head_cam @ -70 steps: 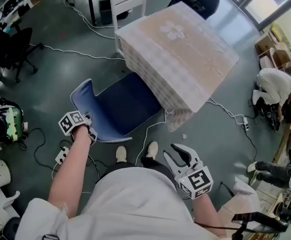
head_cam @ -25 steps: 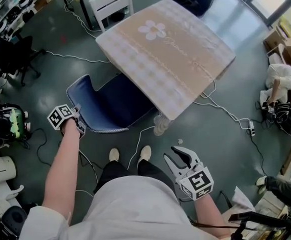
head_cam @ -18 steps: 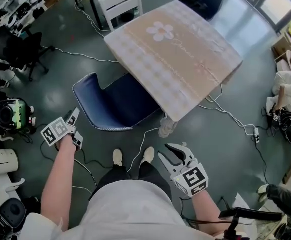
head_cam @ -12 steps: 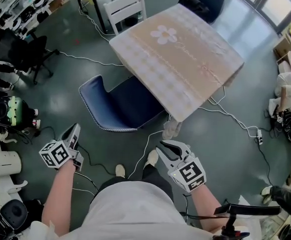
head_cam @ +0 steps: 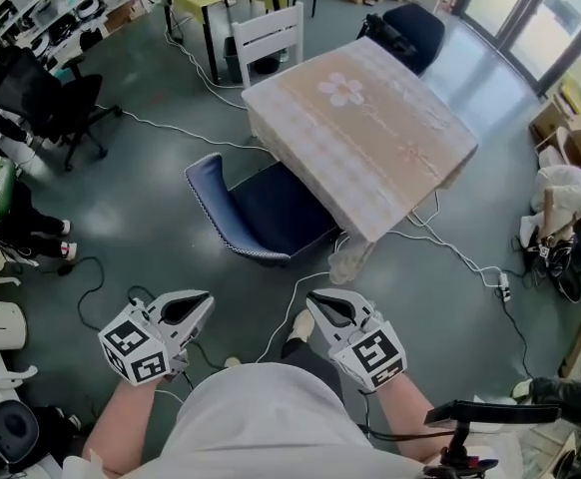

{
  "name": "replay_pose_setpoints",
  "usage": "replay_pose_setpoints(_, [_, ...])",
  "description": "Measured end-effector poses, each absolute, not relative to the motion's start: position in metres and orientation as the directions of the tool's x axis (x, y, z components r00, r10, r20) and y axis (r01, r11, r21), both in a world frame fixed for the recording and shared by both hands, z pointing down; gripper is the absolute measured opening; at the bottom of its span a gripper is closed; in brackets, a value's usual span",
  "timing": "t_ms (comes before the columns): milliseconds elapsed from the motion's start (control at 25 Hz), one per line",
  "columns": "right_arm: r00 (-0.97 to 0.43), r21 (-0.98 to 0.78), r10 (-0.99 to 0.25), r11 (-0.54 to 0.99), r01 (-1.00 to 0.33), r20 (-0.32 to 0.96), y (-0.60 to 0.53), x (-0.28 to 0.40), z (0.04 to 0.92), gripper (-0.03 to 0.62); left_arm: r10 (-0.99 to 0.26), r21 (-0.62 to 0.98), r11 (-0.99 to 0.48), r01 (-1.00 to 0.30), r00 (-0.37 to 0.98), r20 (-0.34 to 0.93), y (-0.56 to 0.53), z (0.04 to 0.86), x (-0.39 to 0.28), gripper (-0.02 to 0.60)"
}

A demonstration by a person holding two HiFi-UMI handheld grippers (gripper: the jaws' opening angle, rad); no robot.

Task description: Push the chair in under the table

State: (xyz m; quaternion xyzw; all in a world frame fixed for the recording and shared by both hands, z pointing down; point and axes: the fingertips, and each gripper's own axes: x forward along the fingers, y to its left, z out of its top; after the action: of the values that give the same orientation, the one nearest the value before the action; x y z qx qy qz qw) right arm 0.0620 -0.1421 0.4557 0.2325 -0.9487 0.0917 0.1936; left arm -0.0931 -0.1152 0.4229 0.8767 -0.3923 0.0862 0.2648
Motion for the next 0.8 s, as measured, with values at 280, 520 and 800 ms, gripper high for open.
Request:
replay_pose_setpoints(280, [-0.806, -0.051, -0.438, 0.867, -0.496, 0.398, -0.06, -0.001, 0.434, 0.015, -0.606, 0.359, -0.646, -0.674, 0.739, 0.295, -0.025, 0.401, -0.124, 0.009])
replay_pose_setpoints(520, [-0.782, -0.029, -0.483, 0.844, -0.535, 0.394, 0.014, -0.045, 0.428, 0.014, -0.602, 0.394, -0.675, -0.624, 0.774, 0.194, 0.044, 0.389, -0.16, 0.009])
replay_pose_setpoints(800, [-0.783, 0.002, -0.483, 0.852, -0.524, 0.393, 0.082, -0.071, 0.409, 0.014, -0.531, 0.319, -0.748, -0.581, 0.814, 0.236, 0.108, 0.394, -0.162, 0.009])
